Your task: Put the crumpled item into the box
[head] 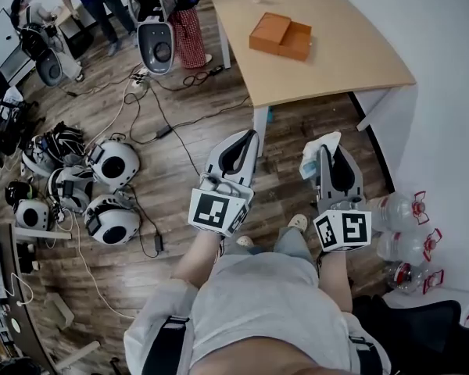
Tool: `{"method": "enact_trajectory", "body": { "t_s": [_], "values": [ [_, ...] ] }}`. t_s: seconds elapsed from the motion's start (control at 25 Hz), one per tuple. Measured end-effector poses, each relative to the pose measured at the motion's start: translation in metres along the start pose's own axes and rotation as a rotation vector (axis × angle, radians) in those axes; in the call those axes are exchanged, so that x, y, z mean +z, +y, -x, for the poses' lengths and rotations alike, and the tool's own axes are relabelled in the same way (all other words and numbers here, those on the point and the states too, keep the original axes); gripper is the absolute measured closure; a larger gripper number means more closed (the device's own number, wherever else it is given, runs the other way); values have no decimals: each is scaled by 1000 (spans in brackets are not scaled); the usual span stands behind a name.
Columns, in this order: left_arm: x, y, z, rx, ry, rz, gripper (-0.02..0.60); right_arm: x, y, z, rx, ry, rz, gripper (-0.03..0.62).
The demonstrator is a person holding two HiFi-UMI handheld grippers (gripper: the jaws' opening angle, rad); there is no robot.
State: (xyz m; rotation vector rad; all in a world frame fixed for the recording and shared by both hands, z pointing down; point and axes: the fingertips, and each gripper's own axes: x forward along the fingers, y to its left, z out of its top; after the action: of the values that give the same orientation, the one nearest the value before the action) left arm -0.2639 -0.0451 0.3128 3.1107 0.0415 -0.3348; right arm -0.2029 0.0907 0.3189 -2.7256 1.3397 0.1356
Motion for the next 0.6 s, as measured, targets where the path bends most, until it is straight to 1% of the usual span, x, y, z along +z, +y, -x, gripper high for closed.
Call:
{"method": "enact_trajectory", "body": {
  "t_s": [0.24, 0.4, 0.6],
  "values": [
    [-4, 3, -23, 48, 5, 0, 568, -1, -19, -19, 44, 3, -10, 519],
    [-6, -4, -46, 67, 1, -18, 568, 1, -43, -34, 74, 3, -11, 519],
    [-12, -8, -83, 100, -4, -12, 568, 1, -77, -55, 105, 7, -24, 519]
  ]
}}
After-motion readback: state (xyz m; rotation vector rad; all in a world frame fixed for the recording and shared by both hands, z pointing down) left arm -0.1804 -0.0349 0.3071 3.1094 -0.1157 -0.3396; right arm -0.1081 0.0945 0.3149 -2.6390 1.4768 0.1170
